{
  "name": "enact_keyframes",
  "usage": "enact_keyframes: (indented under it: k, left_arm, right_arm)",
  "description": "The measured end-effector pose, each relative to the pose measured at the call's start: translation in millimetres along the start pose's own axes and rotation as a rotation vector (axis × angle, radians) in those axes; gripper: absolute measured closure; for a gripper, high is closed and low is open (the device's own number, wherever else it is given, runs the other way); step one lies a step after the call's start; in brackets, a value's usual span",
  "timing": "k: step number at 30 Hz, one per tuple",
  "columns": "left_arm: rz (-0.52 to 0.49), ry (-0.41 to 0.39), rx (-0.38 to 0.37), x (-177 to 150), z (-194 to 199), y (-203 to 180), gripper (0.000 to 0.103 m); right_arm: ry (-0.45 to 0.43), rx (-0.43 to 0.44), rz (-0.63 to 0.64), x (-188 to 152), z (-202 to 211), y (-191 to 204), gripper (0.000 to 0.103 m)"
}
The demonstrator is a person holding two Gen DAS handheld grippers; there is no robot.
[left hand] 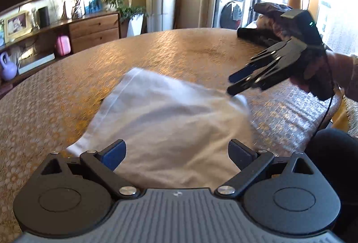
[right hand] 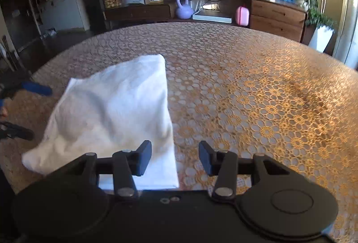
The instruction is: Fold clothes
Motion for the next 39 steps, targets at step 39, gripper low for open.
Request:
enact_keyframes:
  k: [39]
  left_arm:
    - [-0.020, 0.025, -0.107, -10, -5, -80, 0.005]
  right_arm:
    - [-0.019, 0.068, -0.077, 0, 8, 6, 0.000]
Point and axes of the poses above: each gripper's, at about its wrist camera, not at the fingertips, and z roughly against the way its jaws point, y to its left, x to its top, the point moved 5 cm from there along -z, roughly the way its jaws point, and after that the axes turned 8 degrees about -z, right-handed, at the moved point
